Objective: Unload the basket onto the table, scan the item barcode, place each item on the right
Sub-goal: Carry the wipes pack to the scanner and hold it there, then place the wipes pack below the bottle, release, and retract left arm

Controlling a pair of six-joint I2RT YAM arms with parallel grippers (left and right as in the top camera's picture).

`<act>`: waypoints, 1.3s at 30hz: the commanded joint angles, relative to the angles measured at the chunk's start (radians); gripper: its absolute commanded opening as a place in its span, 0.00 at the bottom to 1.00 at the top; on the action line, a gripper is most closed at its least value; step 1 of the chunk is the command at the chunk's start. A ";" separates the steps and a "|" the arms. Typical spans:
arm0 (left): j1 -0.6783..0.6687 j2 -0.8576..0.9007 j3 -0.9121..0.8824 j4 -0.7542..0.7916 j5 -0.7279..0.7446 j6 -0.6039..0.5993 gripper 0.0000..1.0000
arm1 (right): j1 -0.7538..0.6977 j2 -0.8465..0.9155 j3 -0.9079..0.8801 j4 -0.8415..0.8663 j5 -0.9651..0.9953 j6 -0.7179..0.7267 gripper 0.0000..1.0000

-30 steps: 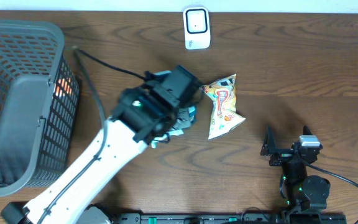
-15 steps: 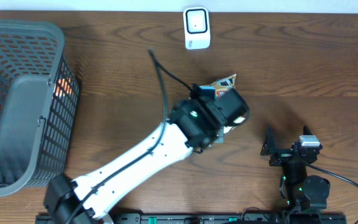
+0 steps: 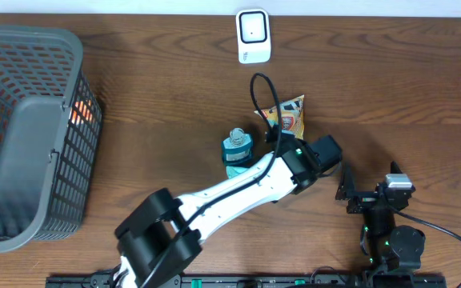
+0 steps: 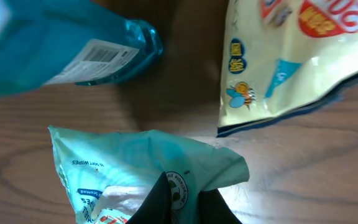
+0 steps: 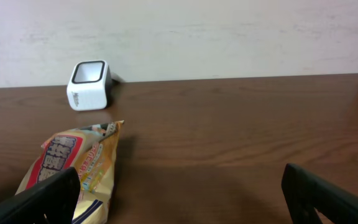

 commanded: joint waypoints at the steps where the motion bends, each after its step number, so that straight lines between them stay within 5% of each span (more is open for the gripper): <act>1: 0.002 0.005 -0.005 -0.003 -0.036 -0.041 0.13 | 0.007 -0.001 -0.001 -0.004 -0.002 -0.012 0.99; 4: 0.003 -0.009 -0.005 -0.008 -0.036 -0.040 0.40 | 0.007 -0.001 -0.001 -0.004 -0.002 -0.012 0.99; 7: 0.003 -0.037 -0.005 -0.024 -0.036 -0.040 0.54 | 0.007 -0.001 -0.001 -0.004 -0.002 -0.012 0.99; 18: 0.005 -0.330 0.017 -0.113 -0.029 -0.040 0.59 | 0.007 -0.001 -0.001 -0.004 -0.002 -0.012 0.99; 25: 0.095 -0.598 0.021 -0.119 -0.031 -0.034 0.96 | 0.007 -0.001 -0.001 -0.004 -0.002 -0.012 0.99; 31: 0.612 -0.815 0.085 -0.119 -0.032 0.089 0.98 | 0.007 -0.001 -0.001 -0.004 -0.002 -0.012 0.99; 39: 1.281 -0.780 0.179 -0.086 0.039 0.108 0.98 | 0.007 -0.001 -0.001 -0.004 -0.002 -0.012 0.99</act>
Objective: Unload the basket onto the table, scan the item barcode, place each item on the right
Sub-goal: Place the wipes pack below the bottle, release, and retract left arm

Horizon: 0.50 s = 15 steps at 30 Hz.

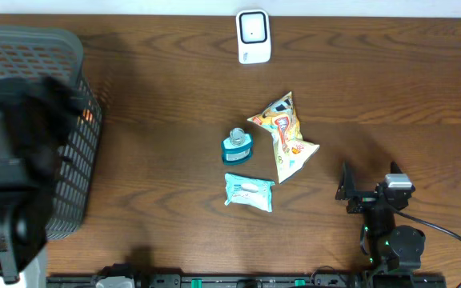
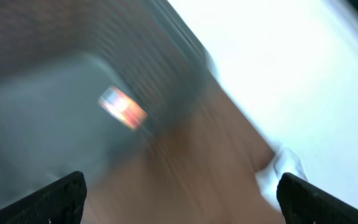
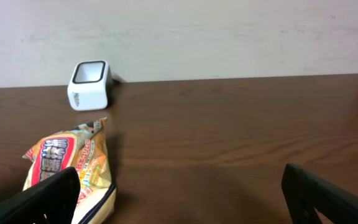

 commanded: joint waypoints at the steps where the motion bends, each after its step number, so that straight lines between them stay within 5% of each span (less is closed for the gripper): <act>1: 0.268 0.069 0.013 0.010 0.099 0.023 0.98 | 0.007 -0.002 -0.001 -0.004 -0.002 -0.012 0.99; 6: 0.529 0.251 0.013 0.050 0.324 0.033 0.98 | 0.007 -0.002 -0.001 -0.004 -0.002 -0.011 0.99; 15: 0.565 0.554 0.006 0.057 0.393 0.249 0.98 | 0.007 -0.002 -0.001 -0.004 -0.002 -0.012 0.99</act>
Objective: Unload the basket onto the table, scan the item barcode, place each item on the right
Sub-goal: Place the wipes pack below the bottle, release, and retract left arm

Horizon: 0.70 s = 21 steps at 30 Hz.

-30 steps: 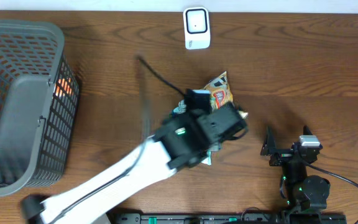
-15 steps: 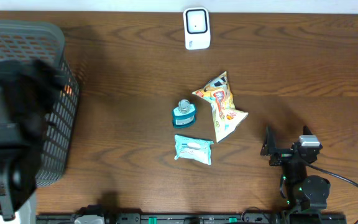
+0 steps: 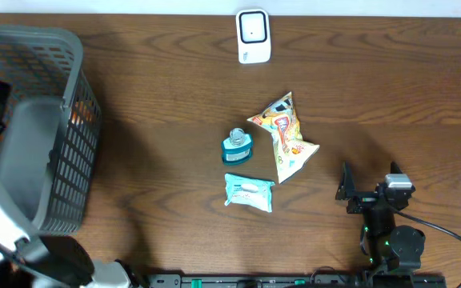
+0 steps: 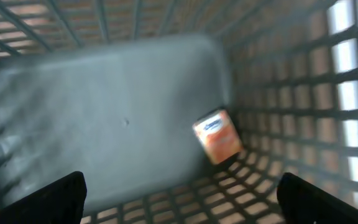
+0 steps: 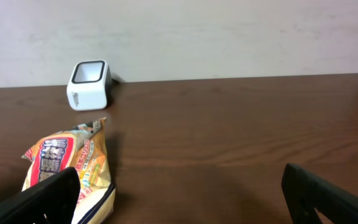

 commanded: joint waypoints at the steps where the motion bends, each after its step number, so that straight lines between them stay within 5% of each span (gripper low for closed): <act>1: 0.002 0.090 -0.002 0.027 0.097 0.204 0.98 | 0.007 -0.002 -0.001 -0.004 -0.002 -0.012 0.99; 11: 0.004 0.311 -0.026 0.077 0.375 0.722 0.98 | 0.007 -0.002 -0.001 -0.004 -0.002 -0.012 0.99; 21: -0.002 0.508 -0.035 0.101 0.382 0.843 0.93 | 0.007 -0.002 -0.001 -0.004 -0.002 -0.012 0.99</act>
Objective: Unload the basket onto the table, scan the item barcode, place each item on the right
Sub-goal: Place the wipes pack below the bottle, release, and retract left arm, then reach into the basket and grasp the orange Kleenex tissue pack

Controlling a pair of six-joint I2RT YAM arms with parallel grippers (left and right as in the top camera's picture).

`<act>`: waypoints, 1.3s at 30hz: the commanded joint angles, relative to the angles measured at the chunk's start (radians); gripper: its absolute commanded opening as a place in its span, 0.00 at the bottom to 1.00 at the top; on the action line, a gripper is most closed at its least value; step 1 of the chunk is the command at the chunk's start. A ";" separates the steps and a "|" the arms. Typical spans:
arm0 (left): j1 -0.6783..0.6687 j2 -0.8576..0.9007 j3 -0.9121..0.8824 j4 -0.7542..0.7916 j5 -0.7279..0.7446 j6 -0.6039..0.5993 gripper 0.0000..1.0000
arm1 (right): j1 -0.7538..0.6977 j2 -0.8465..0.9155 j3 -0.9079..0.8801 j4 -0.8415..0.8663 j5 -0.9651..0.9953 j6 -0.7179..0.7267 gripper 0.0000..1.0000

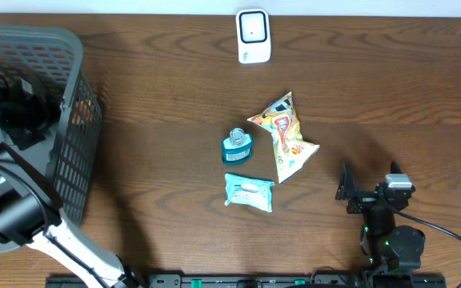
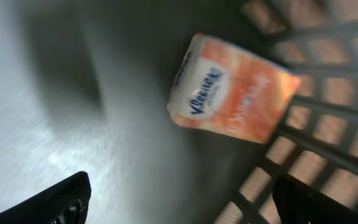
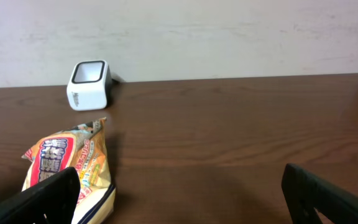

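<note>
An orange Kleenex tissue pack point(image 2: 232, 96) lies in a corner of the grey mesh basket point(image 1: 74, 48), against its wall. My left gripper point(image 2: 179, 205) is down inside the basket, just short of the pack, open and empty; from overhead the left gripper point(image 1: 22, 108) shows inside the basket. The white barcode scanner point(image 1: 254, 36) stands at the table's far edge, the same scanner point(image 3: 89, 84) facing the right wrist camera. My right gripper point(image 3: 179, 199) rests open and empty near the front edge, seen overhead as the right gripper point(image 1: 366, 192).
Mid-table lie a yellow snack bag point(image 1: 285, 136), a teal bottle point(image 1: 237, 146) and a teal wipes pack point(image 1: 249, 191). The snack bag point(image 3: 67, 168) is to the left, ahead of my right gripper. The basket's mesh walls point(image 2: 328, 112) close in around the left gripper.
My left gripper has dropped deeper into the basket and closer to the orange tissue pack, which now fills much more of the left wrist view. The right arm has not moved.
My left gripper was mid-table with its fingers closed on the wipes pack, beside the bottle and snack bag. Then the wipes lay on the table and the gripper was open by the basket. Then it looked down into the basket, and now sits near the tissue pack.
</note>
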 commanded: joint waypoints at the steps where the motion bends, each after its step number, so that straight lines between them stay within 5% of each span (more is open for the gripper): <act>1: -0.005 0.040 -0.008 0.014 0.038 0.095 0.93 | 0.007 -0.002 -0.001 -0.004 -0.002 -0.012 0.99; 8: -0.051 0.069 -0.008 0.050 0.071 0.200 0.93 | 0.007 -0.002 -0.001 -0.004 -0.002 -0.012 0.99; 23: -0.090 0.069 -0.053 0.206 -0.060 0.199 0.92 | 0.007 -0.002 -0.001 -0.004 -0.002 -0.012 0.99; 25: -0.090 0.069 -0.076 0.233 -0.060 0.199 0.86 | 0.007 -0.002 -0.001 -0.004 -0.002 -0.012 0.99; 33: -0.089 0.069 -0.119 0.288 -0.060 0.199 0.12 | 0.007 -0.002 -0.001 -0.004 -0.002 -0.012 0.99; 39: -0.082 0.062 -0.117 0.291 -0.064 0.079 0.07 | 0.007 -0.002 -0.001 -0.004 -0.002 -0.012 0.99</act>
